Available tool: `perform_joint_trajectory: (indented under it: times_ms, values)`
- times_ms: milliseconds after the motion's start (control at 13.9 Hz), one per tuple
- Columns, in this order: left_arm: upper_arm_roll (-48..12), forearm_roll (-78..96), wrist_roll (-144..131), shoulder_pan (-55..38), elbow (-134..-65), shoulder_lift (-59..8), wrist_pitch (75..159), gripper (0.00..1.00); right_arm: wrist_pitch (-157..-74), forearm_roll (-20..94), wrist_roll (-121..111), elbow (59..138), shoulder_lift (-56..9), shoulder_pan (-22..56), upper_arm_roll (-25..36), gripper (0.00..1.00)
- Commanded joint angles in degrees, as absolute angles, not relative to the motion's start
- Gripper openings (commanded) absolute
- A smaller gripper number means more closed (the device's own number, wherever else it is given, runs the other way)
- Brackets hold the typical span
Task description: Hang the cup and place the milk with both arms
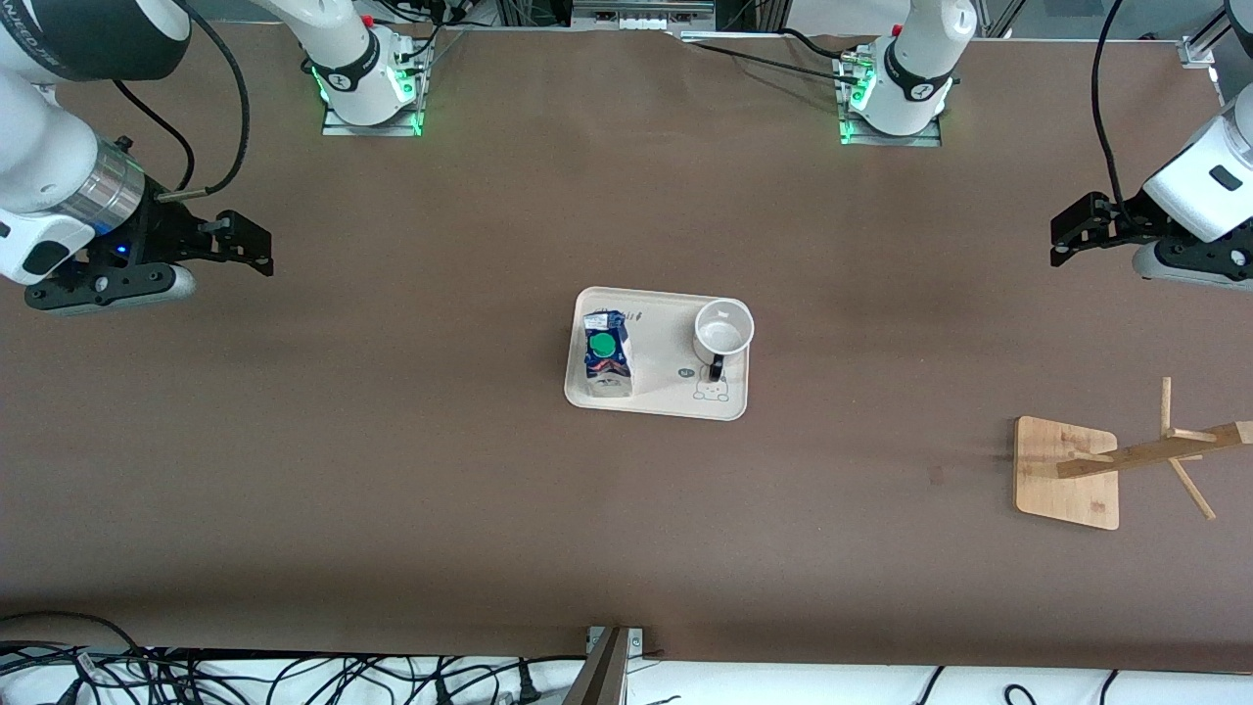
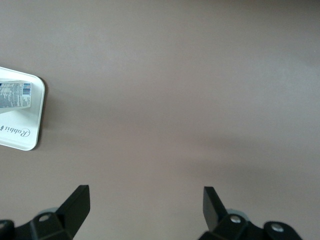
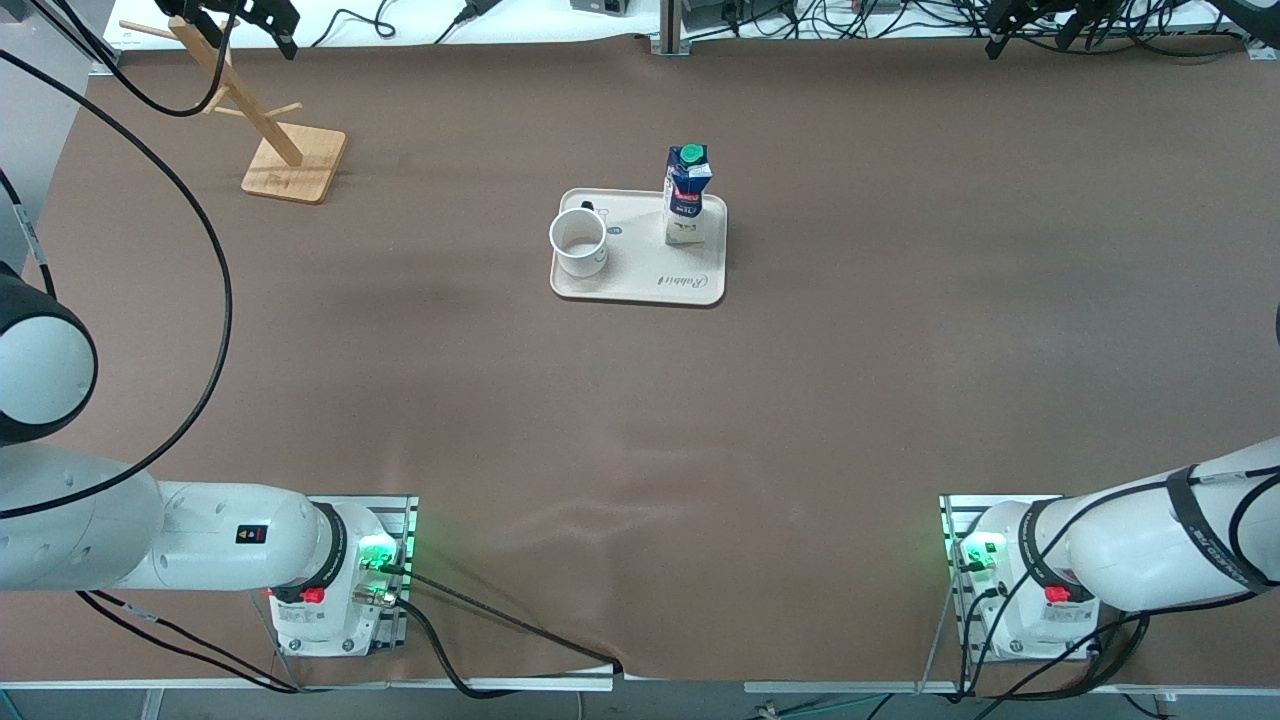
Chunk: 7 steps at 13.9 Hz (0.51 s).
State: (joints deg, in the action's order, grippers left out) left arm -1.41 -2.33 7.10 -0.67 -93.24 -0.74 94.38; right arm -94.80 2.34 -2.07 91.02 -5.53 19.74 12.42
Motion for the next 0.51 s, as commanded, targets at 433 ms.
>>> perform_joint_trajectory:
  times_ms: [433]
  values:
    - [-1.23, -3.34, 6.5, -1.23, -90.97, -1.93, 92.81, 1.0, -94.66, 2.29, -2.29, 90.26, -5.62, 20.21, 11.35, 1.0]
